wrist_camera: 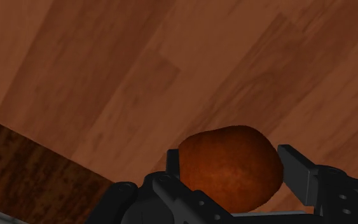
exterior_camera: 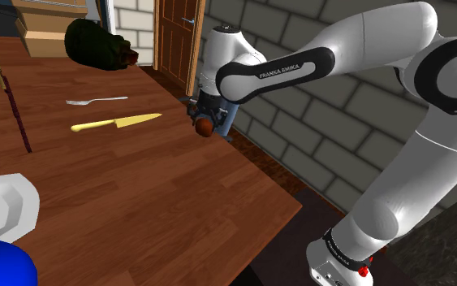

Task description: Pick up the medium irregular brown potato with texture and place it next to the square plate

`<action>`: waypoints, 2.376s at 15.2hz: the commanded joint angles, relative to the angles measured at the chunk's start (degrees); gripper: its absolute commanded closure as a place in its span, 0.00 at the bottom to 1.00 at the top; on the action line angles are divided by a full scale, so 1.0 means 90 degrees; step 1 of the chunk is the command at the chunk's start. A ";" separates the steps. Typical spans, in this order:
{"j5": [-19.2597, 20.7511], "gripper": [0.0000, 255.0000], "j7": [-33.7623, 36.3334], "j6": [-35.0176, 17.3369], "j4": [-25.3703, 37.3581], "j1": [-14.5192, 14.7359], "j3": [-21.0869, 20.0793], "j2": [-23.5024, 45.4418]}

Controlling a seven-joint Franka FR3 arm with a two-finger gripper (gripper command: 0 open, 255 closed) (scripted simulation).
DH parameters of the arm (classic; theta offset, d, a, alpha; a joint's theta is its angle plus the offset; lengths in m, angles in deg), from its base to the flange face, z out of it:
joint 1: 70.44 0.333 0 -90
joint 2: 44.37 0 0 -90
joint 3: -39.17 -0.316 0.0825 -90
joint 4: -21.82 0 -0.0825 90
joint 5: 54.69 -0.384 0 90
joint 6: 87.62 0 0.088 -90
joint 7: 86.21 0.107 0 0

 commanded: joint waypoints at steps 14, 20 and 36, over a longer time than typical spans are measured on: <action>-0.0232 1.00 0.0025 0.0995 0.0787 0.0146 -0.0179 -0.0217; 0.0300 1.00 0.1123 0.1262 0.1412 0.0813 -0.0488 0.0463; 0.1806 1.00 0.3270 0.2758 0.4863 0.3601 -0.0438 0.3228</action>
